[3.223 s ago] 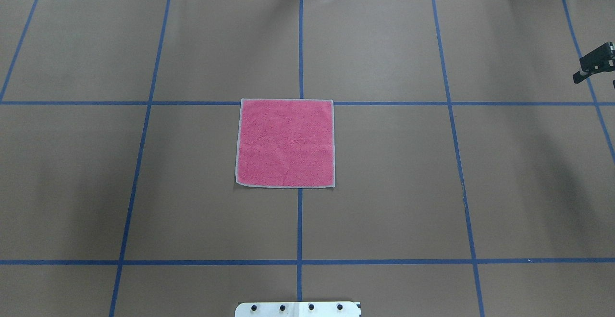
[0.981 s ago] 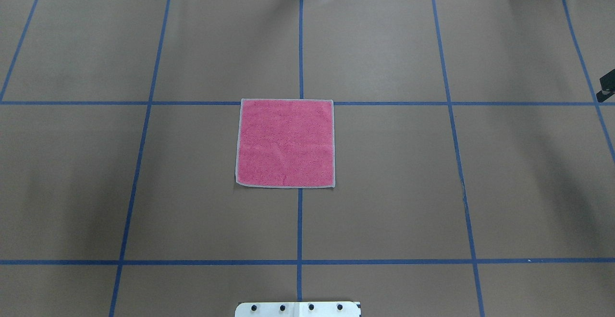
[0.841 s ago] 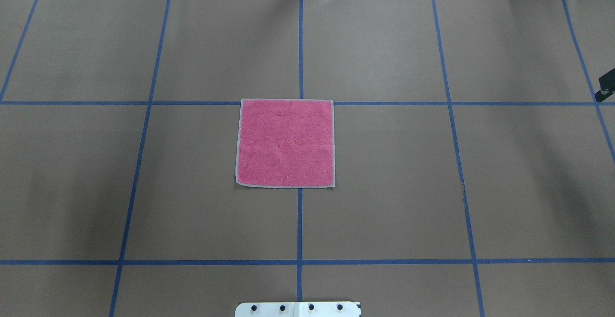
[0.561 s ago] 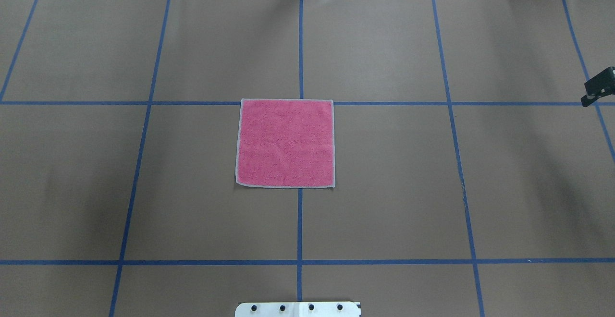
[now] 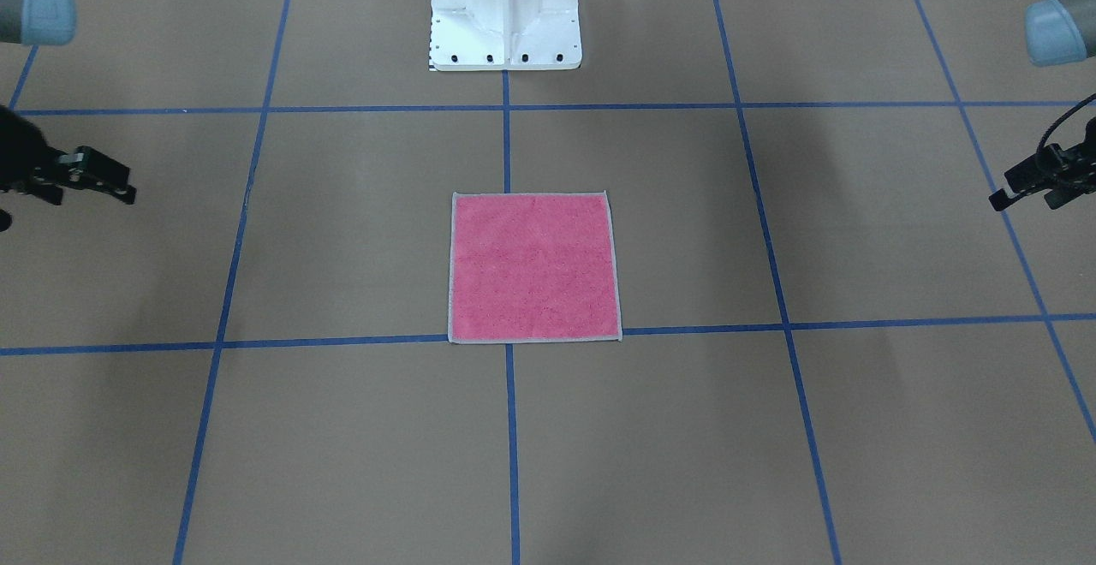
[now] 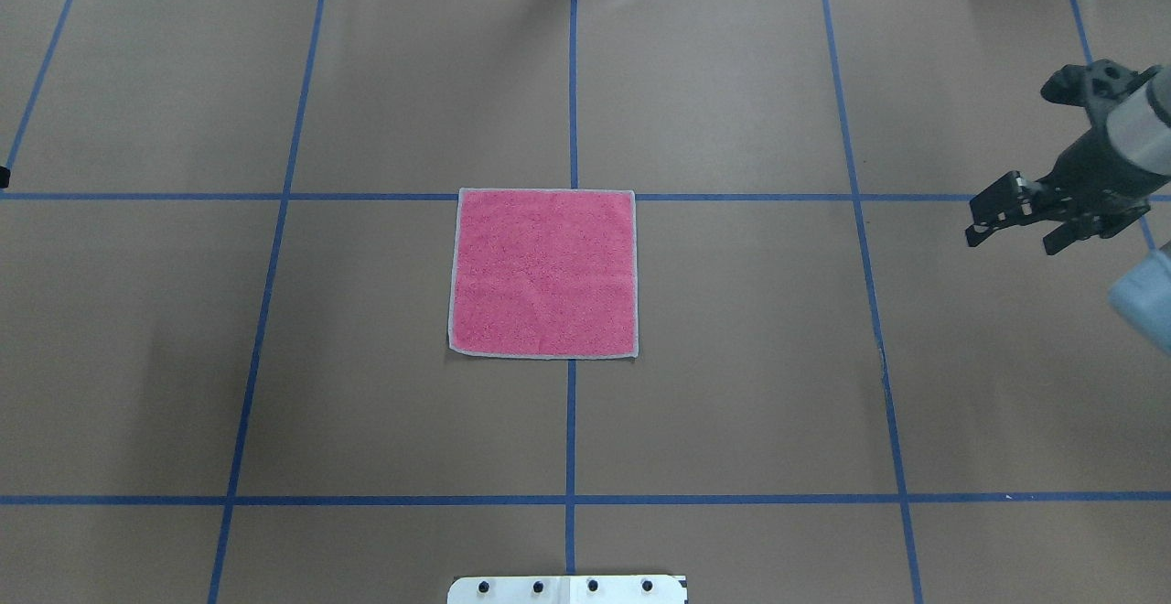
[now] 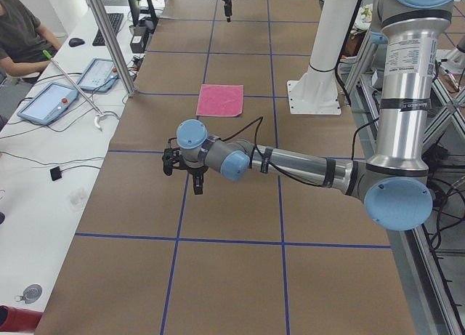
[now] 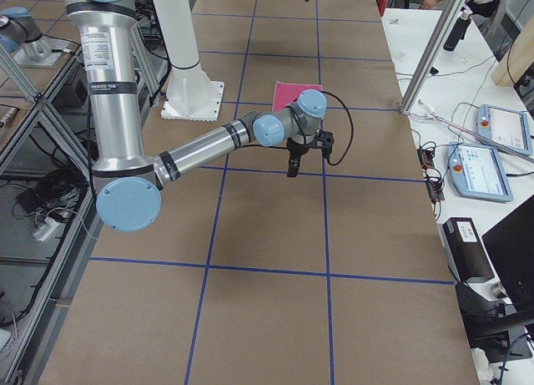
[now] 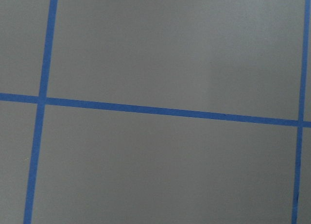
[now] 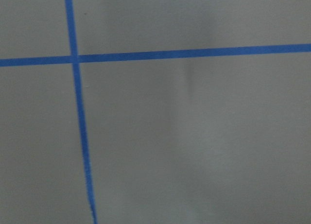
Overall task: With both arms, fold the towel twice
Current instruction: 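Move the right gripper to the towel corner nearest the robot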
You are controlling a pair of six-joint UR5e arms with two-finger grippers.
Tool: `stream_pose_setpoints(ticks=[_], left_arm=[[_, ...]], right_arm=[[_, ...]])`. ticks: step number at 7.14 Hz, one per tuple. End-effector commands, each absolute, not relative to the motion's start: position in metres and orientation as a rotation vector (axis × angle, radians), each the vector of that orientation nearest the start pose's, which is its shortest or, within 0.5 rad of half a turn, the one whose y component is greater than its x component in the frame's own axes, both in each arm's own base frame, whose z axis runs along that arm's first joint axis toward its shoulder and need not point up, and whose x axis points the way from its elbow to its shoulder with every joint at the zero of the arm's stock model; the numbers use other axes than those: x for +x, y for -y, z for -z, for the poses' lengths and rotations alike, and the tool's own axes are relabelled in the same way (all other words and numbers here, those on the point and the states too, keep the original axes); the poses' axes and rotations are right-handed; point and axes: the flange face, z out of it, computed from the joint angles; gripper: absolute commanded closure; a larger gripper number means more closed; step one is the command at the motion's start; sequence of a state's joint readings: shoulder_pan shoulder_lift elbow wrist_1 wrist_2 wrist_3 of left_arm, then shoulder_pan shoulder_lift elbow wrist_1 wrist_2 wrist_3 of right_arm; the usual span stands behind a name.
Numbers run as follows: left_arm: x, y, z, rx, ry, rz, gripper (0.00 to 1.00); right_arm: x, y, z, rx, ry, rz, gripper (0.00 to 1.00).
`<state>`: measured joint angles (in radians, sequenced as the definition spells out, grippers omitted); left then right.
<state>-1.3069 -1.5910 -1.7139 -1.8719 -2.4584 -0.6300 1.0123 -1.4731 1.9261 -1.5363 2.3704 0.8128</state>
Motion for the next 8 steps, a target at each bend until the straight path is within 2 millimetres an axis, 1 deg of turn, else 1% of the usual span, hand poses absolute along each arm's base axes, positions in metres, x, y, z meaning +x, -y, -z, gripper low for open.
stream_pose_setpoints(ticks=[1, 2, 3, 4, 5, 6, 7, 8], left_arm=[[0.094, 0.509, -0.524, -0.001, -0.98, 0.14, 0.0], [0.095, 0.509, -0.522, 0.001, -0.983, 0.138, 0.0], [0.099, 0.509, -0.521, -0.002, -0.984, 0.13, 0.0], [0.1, 0.512, -0.517, 0.0, -0.987, 0.135, 0.0], [0.102, 0.516, -0.51, -0.003, -0.993, 0.152, 0.0], [0.103, 0.516, -0.508, -0.004, -0.999, 0.152, 0.0], [0.105, 0.516, -0.506, -0.004, -1.0, 0.147, 0.0], [0.105, 0.516, -0.506, -0.004, -0.998, 0.148, 0.0]], right_arm=[[-0.293, 0.431, -0.385, -0.171, 1.007, -0.11, 0.0], [-0.331, 0.416, -0.363, -0.173, 1.011, -0.155, 0.0], [-0.369, 0.404, -0.34, -0.179, 1.005, -0.235, 0.0], [-0.408, 0.387, -0.318, -0.178, 1.003, -0.302, 0.0], [-0.44, 0.371, -0.298, -0.185, 1.008, -0.396, 0.0], [-0.464, 0.356, -0.28, -0.19, 1.022, -0.511, 0.0], [-0.487, 0.354, -0.269, -0.217, 1.027, -0.583, 0.0], [-0.511, 0.359, -0.259, -0.282, 1.017, -0.696, 0.01]])
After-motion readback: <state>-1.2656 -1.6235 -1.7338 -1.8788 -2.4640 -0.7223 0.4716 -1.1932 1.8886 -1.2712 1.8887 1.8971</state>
